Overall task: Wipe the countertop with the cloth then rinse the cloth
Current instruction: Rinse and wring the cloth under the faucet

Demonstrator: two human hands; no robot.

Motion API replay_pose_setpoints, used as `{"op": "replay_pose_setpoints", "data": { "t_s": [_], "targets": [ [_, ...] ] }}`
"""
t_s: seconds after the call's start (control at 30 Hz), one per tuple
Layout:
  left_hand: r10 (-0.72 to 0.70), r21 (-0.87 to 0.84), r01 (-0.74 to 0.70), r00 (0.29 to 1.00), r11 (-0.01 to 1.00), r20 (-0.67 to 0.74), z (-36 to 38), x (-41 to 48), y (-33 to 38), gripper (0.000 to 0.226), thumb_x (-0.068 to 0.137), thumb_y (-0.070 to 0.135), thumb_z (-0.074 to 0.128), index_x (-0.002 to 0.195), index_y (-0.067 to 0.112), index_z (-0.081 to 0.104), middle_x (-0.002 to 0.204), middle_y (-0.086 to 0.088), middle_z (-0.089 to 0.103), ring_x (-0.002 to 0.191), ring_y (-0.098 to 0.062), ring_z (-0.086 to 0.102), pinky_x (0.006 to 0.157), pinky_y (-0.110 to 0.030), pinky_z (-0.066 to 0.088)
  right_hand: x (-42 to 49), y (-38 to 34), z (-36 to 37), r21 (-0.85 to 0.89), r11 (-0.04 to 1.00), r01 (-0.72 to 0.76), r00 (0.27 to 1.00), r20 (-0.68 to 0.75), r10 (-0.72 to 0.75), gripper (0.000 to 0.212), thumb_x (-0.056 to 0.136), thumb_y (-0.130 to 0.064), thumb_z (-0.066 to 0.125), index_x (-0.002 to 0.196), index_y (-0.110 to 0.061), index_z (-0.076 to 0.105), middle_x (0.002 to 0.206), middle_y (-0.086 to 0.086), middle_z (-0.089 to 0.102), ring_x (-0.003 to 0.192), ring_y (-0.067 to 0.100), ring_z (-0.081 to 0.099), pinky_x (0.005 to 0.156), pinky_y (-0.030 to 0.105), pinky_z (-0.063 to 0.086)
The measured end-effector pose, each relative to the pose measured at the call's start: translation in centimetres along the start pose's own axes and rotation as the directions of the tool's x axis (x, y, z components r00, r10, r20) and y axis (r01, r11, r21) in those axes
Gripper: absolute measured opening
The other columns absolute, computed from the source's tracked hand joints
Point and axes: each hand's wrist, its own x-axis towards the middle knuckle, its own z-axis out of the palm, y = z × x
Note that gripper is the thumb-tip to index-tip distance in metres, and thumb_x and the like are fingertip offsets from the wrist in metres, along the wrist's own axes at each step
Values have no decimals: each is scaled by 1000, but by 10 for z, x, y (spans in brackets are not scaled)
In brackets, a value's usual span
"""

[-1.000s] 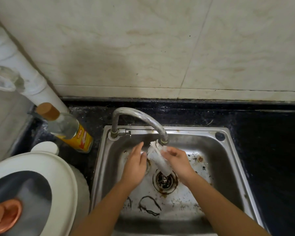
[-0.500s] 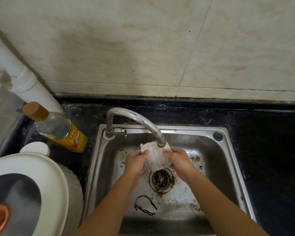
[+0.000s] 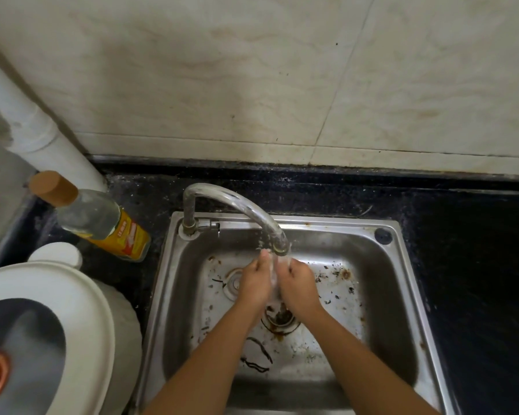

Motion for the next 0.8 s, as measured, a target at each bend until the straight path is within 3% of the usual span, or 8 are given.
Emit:
{"op": "replay_pose_setpoints", "data": {
  "t_s": [0.1, 0.23, 0.37, 0.47, 0.53, 0.63, 0.73, 0.8],
  "targets": [
    [-77, -89, 77, 997, 993, 6, 0, -4, 3, 53, 93, 61, 35, 98, 20, 68, 92, -4, 72, 87, -22, 69, 82, -45, 57, 6, 4, 3, -22, 999, -37, 998, -51, 36, 52, 102, -28, 44, 52, -14, 49, 43, -3, 44, 33, 3, 37, 38, 19, 32],
    [-84, -92, 85, 996, 992, 12, -8, -2, 12, 47, 96, 56, 31, 93, 24, 65, 93, -6, 70, 88, -23, 68, 84, -43, 56, -2, 5, 4, -98, 982, 162, 984, 92, -153, 52, 103, -29, 41, 53, -16, 50, 44, -4, 44, 36, 5, 40, 41, 20, 33],
    [-52, -232, 76, 993, 970, 109, -8, -7, 15, 30, 99, 38, 42, 105, 18, 64, 97, -10, 71, 89, -25, 69, 81, -41, 56, 8, 0, -1, 55, 985, -165, 986, 42, 163, 46, 104, -30, 37, 68, -11, 57, 62, 5, 59, 54, 13, 55, 51, 23, 46],
    [-8, -240, 36, 993, 970, 118, -15, -5, 13, 24, 99, 26, 45, 111, 12, 61, 101, -13, 71, 92, -28, 69, 83, -44, 56, 15, -1, 2, 354, 820, -449, 890, 101, 444, 36, 104, -28, 37, 100, -6, 66, 94, 13, 71, 87, 25, 69, 80, 37, 58],
    [1, -214, 31, 989, 976, 148, -24, -4, 11, 22, 97, 17, 50, 117, 12, 58, 109, -12, 69, 97, -29, 68, 85, -46, 55, 20, 0, -5, 524, 691, -499, 844, 114, 523, 27, 102, -22, 42, 111, -5, 61, 106, 14, 69, 98, 29, 67, 89, 45, 55],
    [15, -186, 15, 987, 982, 158, -31, -2, 9, 19, 94, 17, 56, 112, 15, 60, 109, -10, 69, 95, -25, 68, 79, -41, 56, 20, 2, -18, 651, 574, -497, 856, 260, 446, 34, 92, -19, 53, 119, 2, 61, 113, 21, 68, 106, 38, 65, 98, 53, 48],
    [1, -66, 0, 1000, 998, 19, -23, 3, 12, 35, 92, 43, 55, 117, 20, 54, 112, -5, 65, 97, -22, 65, 80, -40, 55, 13, -2, -18, 573, 682, -455, 888, 352, 297, 38, 83, -13, 60, 117, 6, 62, 112, 24, 68, 107, 41, 64, 99, 57, 46],
    [-49, -48, 45, 996, 998, -72, -16, 9, 14, 60, 83, 62, 53, 130, 25, 48, 125, -5, 60, 109, -26, 60, 91, -48, 51, 7, -8, -11, 517, 773, -368, 927, 265, 264, 24, 93, -9, 55, 111, 2, 65, 104, 19, 71, 98, 34, 69, 91, 52, 53]
  ]
}}
